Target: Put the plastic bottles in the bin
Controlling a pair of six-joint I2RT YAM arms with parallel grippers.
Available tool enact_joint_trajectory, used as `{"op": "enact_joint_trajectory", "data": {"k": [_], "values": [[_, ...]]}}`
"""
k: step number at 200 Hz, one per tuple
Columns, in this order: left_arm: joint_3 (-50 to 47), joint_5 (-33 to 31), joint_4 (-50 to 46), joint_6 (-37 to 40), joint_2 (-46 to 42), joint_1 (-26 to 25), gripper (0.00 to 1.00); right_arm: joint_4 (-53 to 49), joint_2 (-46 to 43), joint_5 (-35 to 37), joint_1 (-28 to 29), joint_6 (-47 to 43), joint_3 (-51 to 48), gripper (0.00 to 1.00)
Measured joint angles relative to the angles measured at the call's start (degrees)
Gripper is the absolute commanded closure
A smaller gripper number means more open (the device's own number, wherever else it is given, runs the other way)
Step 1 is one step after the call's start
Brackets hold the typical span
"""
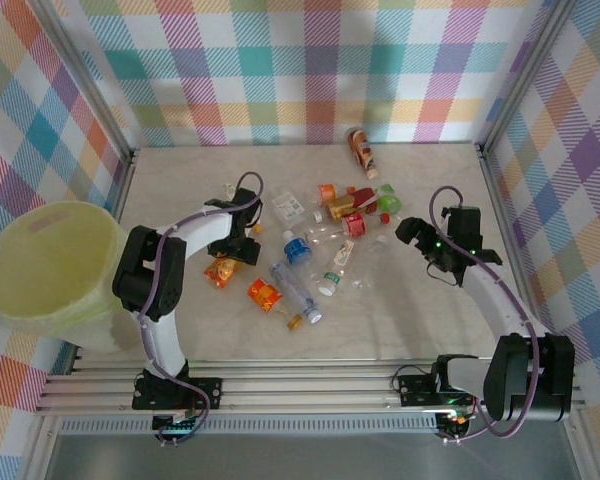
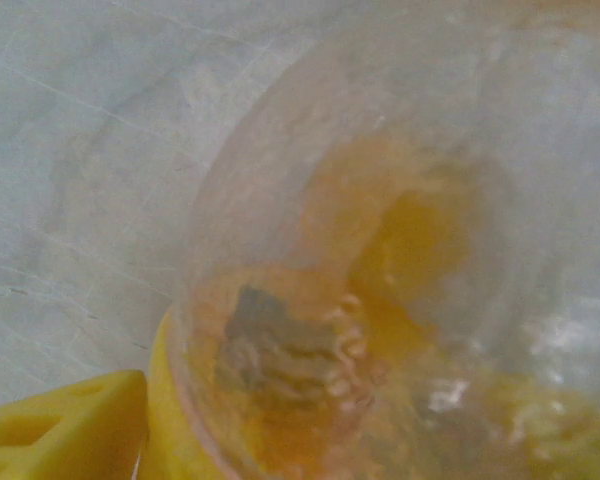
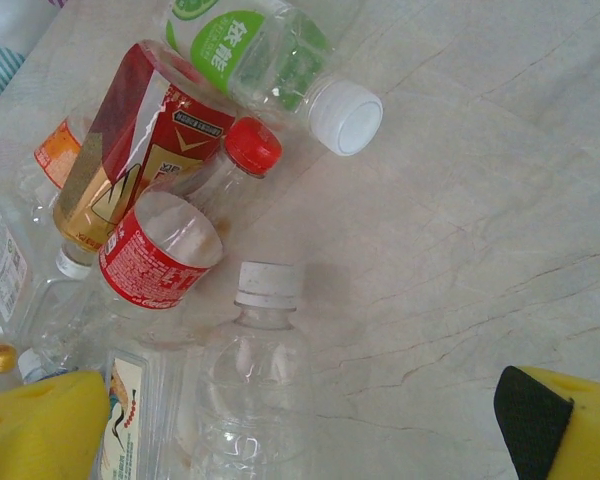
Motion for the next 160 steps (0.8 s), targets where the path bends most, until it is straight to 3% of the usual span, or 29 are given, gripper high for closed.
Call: {"op": "enact_joint_trajectory", "data": {"k": [30,60,120,160], "values": [[-0.39,-0.46,1.16,-0.20,-0.44,0.00,0.42,-0.17,-0.46,-0.37,0.00,-0.11,0.00,0.00],[-4.79,0.11,3.41,-0.07,-4.85,0.00,0.48,1.38,-2.51,-3.50,0.00,-1.18,-0.04,0.00],[-13.49,2.47,6.91,-2.19,-26.34,0.00,0.51,8.15,-4.20,-12.37,1.01,-2.23,-0.96,0.00],[-13.66,-2.67,9.35,-7.17,-44.09,0.02,0.51,12.68,-4.52,-16.02,3.74,-3.58,-1.01,0.00]]}}
